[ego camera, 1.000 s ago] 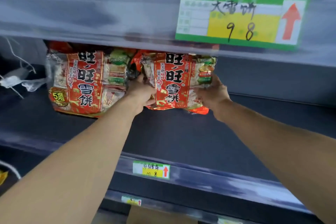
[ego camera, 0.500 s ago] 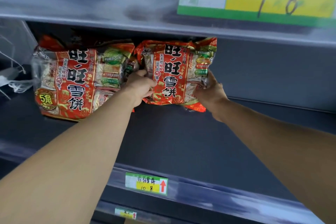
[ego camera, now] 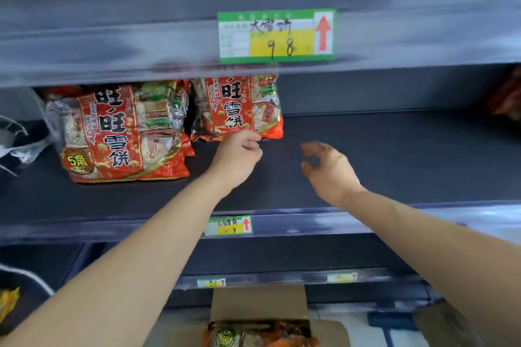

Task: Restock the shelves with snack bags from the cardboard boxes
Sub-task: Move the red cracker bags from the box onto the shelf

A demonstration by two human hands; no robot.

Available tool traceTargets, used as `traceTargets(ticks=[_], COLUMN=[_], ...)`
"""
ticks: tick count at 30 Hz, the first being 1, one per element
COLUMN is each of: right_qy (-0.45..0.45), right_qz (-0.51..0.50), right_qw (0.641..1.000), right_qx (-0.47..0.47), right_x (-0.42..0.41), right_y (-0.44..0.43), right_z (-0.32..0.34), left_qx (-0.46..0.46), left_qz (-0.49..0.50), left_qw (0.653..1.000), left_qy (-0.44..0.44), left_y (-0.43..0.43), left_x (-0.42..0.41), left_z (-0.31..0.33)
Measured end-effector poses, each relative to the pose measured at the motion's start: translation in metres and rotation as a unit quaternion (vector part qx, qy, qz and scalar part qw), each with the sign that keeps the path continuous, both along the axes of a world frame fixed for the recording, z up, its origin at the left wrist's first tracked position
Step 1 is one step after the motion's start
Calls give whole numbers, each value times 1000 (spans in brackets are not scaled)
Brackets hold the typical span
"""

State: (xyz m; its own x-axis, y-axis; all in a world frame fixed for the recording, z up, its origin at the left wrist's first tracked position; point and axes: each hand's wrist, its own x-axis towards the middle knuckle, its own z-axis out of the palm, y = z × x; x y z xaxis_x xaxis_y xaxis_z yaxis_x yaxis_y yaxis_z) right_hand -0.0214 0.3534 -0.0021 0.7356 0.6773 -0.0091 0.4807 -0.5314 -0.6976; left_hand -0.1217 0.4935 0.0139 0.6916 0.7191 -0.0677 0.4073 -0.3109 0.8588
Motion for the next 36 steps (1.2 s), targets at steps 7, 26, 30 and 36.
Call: traceTargets(ticks=[7, 26, 30, 36], right_qy=[-44, 96, 130, 158], right_qz=[-70, -394, -367, -322], right_qw=[991, 892, 897, 899], right_qx=[-103, -198, -207, -251], right_x=[-8, 62, 96, 157], right_y=[-153, -518, -540, -565], right_z=[14, -23, -47, -76], left_qx=[53, 98, 81, -51], left_qz=[-257, -518, -459, -328], left_qw=[963, 833, 859, 901], left_qy=[58, 169, 211, 280], left_y=[-135, -470, -504, -538], left_x=[28, 160, 198, 241], left_z=[4, -32, -54, -98])
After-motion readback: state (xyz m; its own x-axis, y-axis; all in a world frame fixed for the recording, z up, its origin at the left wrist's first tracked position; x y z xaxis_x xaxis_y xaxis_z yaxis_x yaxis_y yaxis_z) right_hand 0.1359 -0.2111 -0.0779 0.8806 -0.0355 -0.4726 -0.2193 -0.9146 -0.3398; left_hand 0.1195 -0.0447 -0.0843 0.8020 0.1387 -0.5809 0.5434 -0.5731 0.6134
